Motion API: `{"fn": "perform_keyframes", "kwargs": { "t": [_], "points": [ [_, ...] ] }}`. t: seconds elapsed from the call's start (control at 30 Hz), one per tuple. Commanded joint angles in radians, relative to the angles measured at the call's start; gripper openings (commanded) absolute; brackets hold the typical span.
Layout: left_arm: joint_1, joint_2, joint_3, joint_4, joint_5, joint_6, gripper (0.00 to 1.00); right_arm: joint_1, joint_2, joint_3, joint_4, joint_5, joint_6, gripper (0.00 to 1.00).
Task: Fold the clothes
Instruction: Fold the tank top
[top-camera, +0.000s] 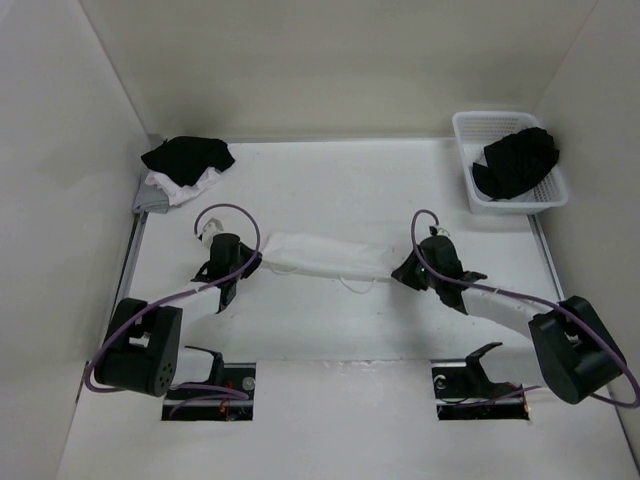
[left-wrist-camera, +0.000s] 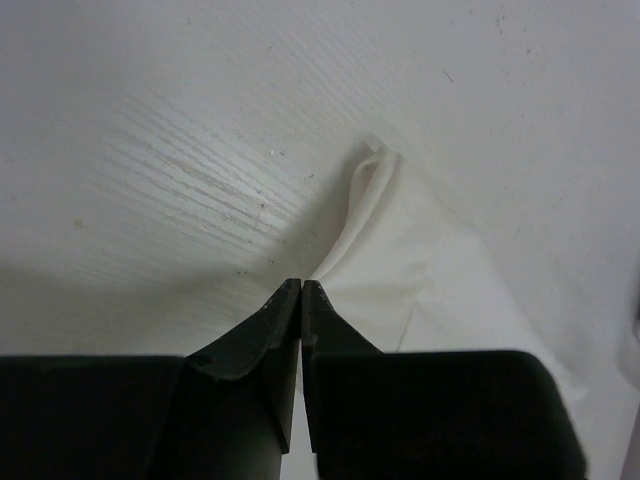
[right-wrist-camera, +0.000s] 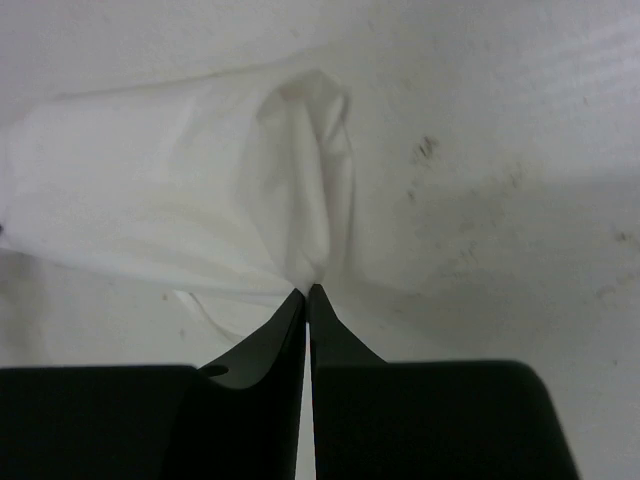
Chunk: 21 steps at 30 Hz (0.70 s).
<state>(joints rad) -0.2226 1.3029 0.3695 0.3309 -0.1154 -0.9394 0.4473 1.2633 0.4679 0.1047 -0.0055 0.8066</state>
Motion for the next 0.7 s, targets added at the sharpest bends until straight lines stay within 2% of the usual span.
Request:
{"fn": "perform_keyframes", "kwargs": {
  "t": [0.0,0.07,0.1,0.17,0.23,0.3,0.43,0.57,0.67],
  "points": [
    [0.013,0.006,-0.024,0.057,0.008,-0.012,0.04,0.011,-0.002,-0.051,0.001,0.035,0.037,0.07],
    [0.028,-0.005,-0.032,0.048,0.003,-0.016,0.08,0.030,-0.021,-0.064,-0.006,0.022,0.039,0.12],
    [0.042,-0.019,-0.035,0.045,0.003,-0.018,0.13,0.040,-0.037,-0.066,-0.019,0.021,0.039,0.17],
    [0.059,-0.062,-0.038,0.037,0.010,-0.022,0.23,0.044,-0.088,-0.063,-0.059,0.036,0.037,0.34],
    [0.050,-0.120,-0.029,0.011,-0.006,-0.018,0.24,0.044,-0.143,-0.060,-0.071,0.030,0.029,0.48],
    [0.017,-0.160,0.008,-0.025,-0.024,-0.010,0.23,0.044,-0.189,-0.055,-0.073,0.030,0.023,0.55],
    [-0.155,-0.120,0.132,-0.047,-0.072,0.019,0.23,-0.018,-0.209,-0.045,-0.053,0.053,0.005,0.60],
    [-0.393,0.066,0.290,-0.010,-0.131,0.051,0.23,-0.084,-0.101,-0.011,-0.014,0.038,-0.006,0.59],
    [-0.459,0.182,0.342,0.042,-0.133,0.054,0.22,-0.091,-0.032,0.009,0.010,0.023,-0.004,0.56]
  ]
}}
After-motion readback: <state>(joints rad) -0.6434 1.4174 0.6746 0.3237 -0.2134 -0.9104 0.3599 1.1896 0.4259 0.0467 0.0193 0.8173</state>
